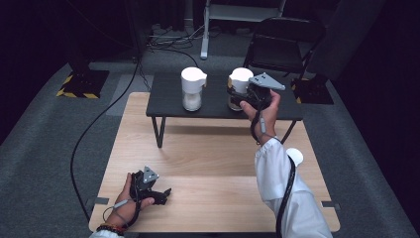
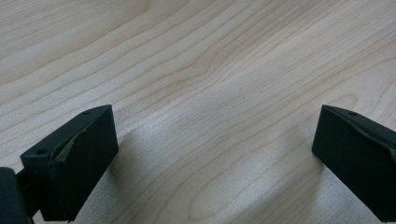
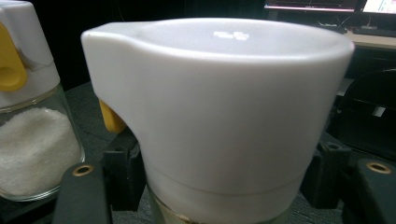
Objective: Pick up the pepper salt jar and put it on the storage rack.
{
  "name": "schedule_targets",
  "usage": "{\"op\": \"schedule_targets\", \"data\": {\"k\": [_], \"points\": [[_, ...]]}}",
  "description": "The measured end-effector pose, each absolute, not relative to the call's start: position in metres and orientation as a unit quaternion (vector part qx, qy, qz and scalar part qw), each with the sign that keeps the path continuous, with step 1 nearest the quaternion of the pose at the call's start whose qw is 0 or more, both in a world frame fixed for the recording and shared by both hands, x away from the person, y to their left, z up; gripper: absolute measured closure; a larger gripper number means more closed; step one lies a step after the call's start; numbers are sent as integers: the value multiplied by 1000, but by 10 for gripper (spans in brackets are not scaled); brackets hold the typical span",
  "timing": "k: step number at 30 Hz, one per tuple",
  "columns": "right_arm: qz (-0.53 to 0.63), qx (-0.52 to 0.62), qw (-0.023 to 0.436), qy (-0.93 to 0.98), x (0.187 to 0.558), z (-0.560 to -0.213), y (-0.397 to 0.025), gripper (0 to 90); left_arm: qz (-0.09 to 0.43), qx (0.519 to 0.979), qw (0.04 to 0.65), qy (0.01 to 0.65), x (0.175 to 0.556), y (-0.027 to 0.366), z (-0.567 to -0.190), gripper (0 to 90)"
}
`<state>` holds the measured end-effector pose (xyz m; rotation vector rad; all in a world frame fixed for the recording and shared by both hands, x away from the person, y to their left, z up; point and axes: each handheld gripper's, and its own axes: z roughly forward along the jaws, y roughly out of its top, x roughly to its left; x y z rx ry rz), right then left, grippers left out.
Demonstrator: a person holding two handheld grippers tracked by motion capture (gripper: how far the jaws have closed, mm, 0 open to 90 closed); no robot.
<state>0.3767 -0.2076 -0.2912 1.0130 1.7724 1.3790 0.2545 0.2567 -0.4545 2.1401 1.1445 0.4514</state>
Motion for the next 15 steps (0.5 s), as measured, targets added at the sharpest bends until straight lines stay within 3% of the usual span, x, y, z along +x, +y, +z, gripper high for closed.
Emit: {"op": "schedule_targets", "data": {"k": [15], "points": [[535, 386, 326, 677, 376, -293, -213, 273, 173, 818, 330, 438, 254, 257, -455, 1]]}}
